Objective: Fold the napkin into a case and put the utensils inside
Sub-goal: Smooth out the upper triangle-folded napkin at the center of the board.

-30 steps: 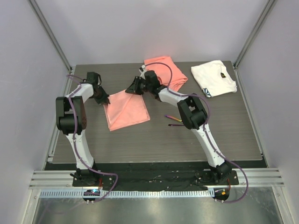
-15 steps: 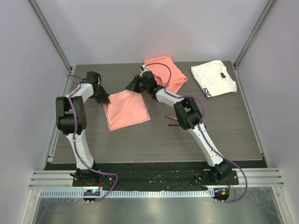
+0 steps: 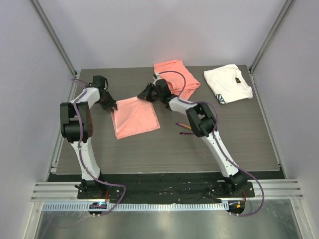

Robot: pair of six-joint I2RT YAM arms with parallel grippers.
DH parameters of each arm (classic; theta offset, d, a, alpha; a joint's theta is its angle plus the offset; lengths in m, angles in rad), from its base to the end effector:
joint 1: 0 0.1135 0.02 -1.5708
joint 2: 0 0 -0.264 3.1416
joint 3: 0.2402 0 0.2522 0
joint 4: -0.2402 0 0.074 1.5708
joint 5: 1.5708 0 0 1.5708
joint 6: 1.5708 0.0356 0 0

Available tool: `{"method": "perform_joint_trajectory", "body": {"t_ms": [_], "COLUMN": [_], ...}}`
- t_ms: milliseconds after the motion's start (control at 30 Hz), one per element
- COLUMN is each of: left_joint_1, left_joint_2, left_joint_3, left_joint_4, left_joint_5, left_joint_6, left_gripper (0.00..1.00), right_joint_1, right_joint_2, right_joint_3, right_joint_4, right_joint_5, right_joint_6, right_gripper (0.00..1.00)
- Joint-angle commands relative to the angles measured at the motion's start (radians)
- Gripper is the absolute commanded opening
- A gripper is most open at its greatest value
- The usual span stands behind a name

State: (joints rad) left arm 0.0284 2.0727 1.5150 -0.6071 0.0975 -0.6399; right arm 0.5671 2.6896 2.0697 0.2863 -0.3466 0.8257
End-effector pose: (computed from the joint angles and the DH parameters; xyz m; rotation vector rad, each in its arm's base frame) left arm 0.4297 0.0087 0.1657 -0.8815 2.6240 -0.3003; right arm 0.4939 0.3289 0.1001 0.0112 2.0966 1.2294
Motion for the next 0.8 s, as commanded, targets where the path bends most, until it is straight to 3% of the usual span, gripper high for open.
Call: {"method": "perform_joint_trajectory", "body": {"t_ms": [0,133,333,767], "left_joint_1": [0.007,0.005,0.004,0.004], "left_joint_2": [-0.124,-0.218,-0.375,-0.433], "left_joint_3": [-0.018,-0.109,-0.271,-0.452], "left_joint_4": [-0.054,-0.037,0.012,0.093], "left_joint_5": [-0.03,-0.004,0.083,0.126], "left_joint_6": [0.026,0.017,-0.015,-0.069], "left_gripper": [0.36,0.43,0.32,0.25], "right_joint_1": [-0.006,-0.006,0.011,0.059], "right_joint_2": [-0.025,-0.013,-0.031,-0.07], "right_joint_3": [0.018,0.047,0.067,0.124], "right_joint_4": [-0.006,-0.001,0.011,-0.036], "right_joint_5": [-0.02,-0.054,-0.086,-0.121], "right_joint_6": [-0.026,-0.007,0.007,0.015], "right_gripper": [0.08,0.09,0.13,0.17]}}
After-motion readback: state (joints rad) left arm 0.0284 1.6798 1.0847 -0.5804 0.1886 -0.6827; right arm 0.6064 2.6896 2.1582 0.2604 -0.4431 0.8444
